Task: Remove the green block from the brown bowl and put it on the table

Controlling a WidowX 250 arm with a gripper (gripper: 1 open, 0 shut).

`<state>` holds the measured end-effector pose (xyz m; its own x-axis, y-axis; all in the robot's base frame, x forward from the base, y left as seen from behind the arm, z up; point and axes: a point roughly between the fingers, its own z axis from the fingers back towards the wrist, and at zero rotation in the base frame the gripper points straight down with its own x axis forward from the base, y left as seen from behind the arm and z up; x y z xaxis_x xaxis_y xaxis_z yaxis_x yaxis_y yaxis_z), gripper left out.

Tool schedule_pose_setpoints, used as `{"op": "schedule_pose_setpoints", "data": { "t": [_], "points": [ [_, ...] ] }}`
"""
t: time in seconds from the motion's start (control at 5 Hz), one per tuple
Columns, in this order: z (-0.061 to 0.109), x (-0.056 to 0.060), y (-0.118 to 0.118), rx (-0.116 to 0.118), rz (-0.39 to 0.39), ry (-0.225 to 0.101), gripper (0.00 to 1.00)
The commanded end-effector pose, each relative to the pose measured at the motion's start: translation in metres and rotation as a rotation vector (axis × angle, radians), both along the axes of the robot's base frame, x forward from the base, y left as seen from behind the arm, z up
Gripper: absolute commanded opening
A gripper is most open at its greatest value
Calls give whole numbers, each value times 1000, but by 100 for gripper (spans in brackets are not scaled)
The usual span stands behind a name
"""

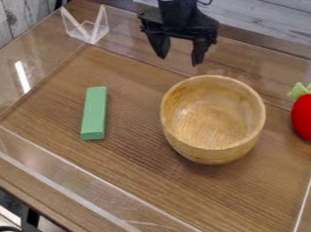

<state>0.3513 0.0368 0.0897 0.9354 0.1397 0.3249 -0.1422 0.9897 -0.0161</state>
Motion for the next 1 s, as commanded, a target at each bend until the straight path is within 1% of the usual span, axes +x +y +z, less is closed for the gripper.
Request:
{"op": "schedule_pose_setpoints", "data": {
  "t": [0.0,0.2,0.4,0.8],
  "points": [
    [24,13,5,7,-24,-61,0],
    [18,13,8,9,0,-59,100],
    [15,10,8,6,20,-56,100],
    [28,23,19,-3,37,-67,100]
  ]
}}
